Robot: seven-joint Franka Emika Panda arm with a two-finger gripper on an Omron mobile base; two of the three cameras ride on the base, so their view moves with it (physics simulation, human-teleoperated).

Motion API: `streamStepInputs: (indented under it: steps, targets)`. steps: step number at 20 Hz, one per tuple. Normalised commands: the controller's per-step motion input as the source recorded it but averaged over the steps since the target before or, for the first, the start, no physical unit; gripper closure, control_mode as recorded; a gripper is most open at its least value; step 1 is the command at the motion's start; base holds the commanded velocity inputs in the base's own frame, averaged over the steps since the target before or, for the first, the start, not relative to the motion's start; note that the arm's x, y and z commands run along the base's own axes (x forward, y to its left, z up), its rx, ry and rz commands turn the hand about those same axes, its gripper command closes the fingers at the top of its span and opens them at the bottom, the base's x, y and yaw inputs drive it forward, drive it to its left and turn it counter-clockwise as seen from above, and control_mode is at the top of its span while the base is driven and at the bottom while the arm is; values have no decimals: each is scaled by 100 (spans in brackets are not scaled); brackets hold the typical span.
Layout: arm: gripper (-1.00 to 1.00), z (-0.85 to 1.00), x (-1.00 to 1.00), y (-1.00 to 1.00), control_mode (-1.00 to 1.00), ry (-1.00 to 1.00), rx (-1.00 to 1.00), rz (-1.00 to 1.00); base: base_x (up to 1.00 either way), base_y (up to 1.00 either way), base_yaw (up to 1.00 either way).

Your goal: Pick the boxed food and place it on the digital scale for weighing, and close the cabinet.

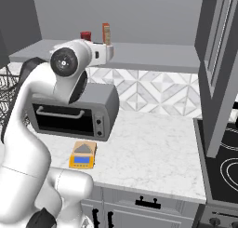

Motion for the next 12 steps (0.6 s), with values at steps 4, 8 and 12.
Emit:
streamStepInputs:
  steps: [4,8,12]
  targets:
    - [-100,0,31,-2,-100,0,0,0,0,0,0]
    - [-100,0,37,-2,-100,0,0,0,0,0,0]
    - [-100,0,32,-4,-100,0,0,0,0,0,0]
